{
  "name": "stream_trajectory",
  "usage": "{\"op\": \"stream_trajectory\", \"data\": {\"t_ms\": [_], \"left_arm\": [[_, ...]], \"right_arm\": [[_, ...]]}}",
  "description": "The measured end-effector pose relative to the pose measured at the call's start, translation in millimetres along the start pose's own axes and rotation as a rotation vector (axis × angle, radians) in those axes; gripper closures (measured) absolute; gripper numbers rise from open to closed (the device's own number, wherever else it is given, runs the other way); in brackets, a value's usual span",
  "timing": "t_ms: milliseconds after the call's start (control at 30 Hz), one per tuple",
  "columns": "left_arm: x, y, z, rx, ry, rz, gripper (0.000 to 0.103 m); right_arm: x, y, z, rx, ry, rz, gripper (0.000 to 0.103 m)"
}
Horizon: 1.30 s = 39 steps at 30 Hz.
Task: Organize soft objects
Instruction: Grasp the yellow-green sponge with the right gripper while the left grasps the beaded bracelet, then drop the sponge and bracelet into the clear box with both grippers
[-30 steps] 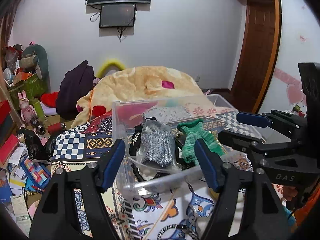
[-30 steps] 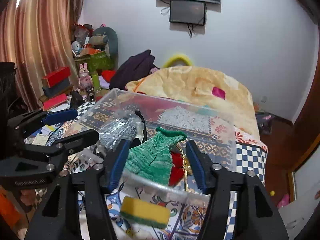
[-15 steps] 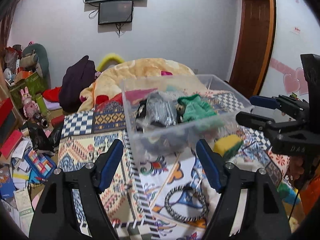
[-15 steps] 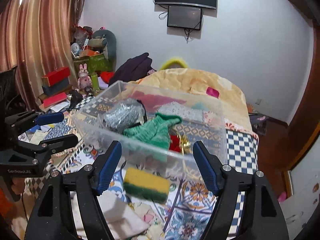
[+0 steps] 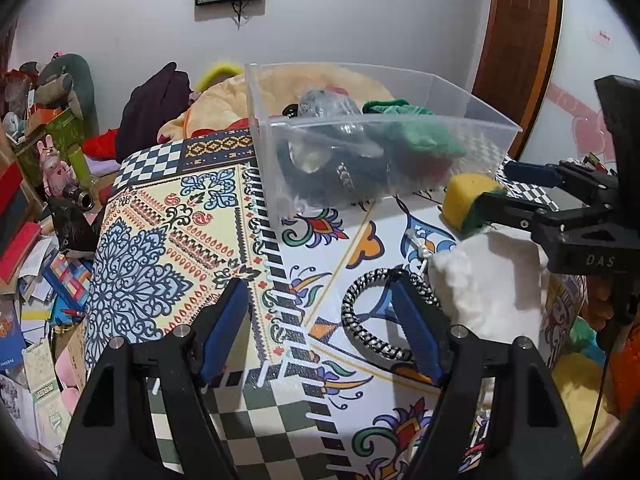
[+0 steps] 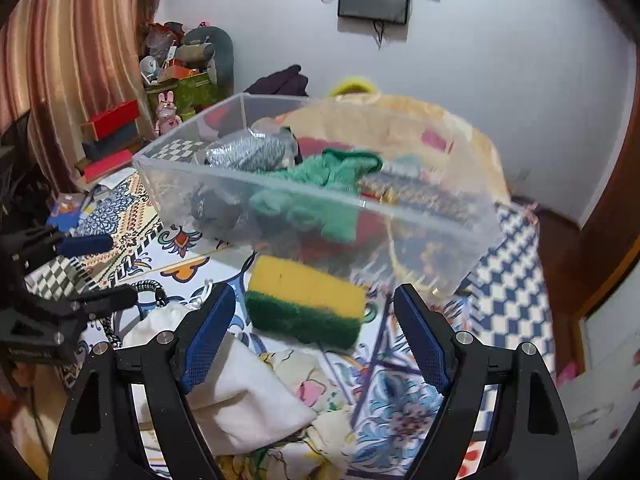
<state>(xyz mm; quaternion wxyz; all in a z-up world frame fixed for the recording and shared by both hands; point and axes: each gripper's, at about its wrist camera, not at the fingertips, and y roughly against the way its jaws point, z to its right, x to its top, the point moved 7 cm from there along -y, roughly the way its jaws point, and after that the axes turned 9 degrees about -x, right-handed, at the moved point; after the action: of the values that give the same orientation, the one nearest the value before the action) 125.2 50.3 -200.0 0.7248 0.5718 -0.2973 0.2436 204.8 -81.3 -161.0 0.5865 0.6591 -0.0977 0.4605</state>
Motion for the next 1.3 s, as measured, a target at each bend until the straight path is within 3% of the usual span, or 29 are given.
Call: {"op": "stream_trajectory", "data": {"t_ms": [100, 167, 467, 667, 867, 1300], "left_arm": [[-4.1, -2.8, 3.5, 0.006, -0.019, -0.006, 0.042], [-6.6, -6.0, 5.8, 0.004, -0.025, -0.018, 0.052], [-8.7, -4.9, 15.6, 0.009, -0.075, 0.003, 0.094], [-5.8, -1.4, 17.1, -0.003, -0.048, 0.008, 0.097], [13.5, 20.1, 12.1, 0.006, -0.039, 0.069, 0.097], [83.6, 49.6, 20.7, 0.014, -0.05, 0.225, 0.097]], "right_arm": [[-4.6, -5.7, 1.6, 0.047, -0.041, -0.038, 0.028], [-7.8, -7.5, -0.4, 0.066, -0.048, -0.057, 0.041], [-11.5, 3.3, 5.0, 0.07, -0.089, -0.027, 0.048], [-7.9, 26.8, 11.9, 0.055, -0.104, 0.036, 0.049], [5.0, 40.3, 22.3, 0.051, -0.126, 0.087, 0.049], [37.8, 60.1, 39.4, 0.021, -0.163, 0.184, 0.049]]}}
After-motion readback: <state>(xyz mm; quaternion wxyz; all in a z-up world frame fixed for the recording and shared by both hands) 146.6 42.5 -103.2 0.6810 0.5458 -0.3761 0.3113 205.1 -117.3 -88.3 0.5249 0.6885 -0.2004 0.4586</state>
